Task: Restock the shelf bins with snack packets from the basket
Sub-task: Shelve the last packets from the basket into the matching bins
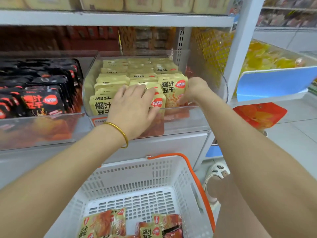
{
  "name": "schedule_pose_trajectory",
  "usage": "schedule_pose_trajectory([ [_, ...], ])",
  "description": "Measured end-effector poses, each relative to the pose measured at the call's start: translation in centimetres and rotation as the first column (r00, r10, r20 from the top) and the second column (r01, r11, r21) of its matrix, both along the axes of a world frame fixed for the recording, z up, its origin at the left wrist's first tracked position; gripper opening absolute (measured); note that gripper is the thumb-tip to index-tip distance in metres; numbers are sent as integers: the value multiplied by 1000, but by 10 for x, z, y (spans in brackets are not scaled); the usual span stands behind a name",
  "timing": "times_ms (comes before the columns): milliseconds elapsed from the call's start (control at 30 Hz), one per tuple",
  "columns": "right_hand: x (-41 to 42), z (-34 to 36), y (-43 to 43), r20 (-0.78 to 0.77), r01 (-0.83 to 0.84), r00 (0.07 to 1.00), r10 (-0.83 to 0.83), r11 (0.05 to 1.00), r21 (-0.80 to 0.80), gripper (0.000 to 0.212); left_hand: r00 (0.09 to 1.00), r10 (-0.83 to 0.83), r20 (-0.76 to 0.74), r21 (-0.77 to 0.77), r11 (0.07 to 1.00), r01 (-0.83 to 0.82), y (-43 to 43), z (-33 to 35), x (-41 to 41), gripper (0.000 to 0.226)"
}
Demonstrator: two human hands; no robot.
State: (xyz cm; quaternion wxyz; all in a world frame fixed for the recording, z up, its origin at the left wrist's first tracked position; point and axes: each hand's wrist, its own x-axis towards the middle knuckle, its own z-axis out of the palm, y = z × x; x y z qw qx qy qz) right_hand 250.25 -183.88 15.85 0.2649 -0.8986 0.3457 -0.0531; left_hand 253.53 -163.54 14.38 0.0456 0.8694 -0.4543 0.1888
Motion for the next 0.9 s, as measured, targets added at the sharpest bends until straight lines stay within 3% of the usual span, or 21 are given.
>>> schedule_pose_trajectory([
  [134,2,-3,6,-99,16,995,-21,999,-48,29,1000,-8,-9,-13,1000,8,0,-2,2,73],
  [234,-2,-3,7,-66,30,997,-35,998,-64,17,997,-61,49,-123,990,66,7,-1,-5,54],
  [401,-37,15,24,251,146,964,-86,961,-233,38,966,-193,173,-391,886,247,43,-22,-39,32],
  [501,-82,15,64,392,21,914,100,956,-293,19,964,-256,71,-316,911,265,72,-58,-50,29],
  [534,-88,3,78,324,-104,926,192,958,-268,17,963,-269,3,-230,937,262,82,-74,-48,29],
  [601,-85,-38,104,-8,-390,920,392,912,-125,16,957,-248,-152,-17,968,249,101,-111,-44,31],
  [668,-72,-97,123,-340,-507,775,532,845,167,9,949,-172,-265,186,957,225,113,-144,-41,28],
  [734,-65,-167,132,-541,-518,567,621,780,353,15,926,-93,-365,330,918,222,116,-160,-42,31],
  [801,-69,-228,139,-677,-590,379,631,728,349,19,912,-64,-405,371,900,228,115,-168,-43,35],
  [901,-85,-295,152,-703,-639,348,620,706,306,39,923,-44,-381,418,883,214,114,-176,-38,37],
])
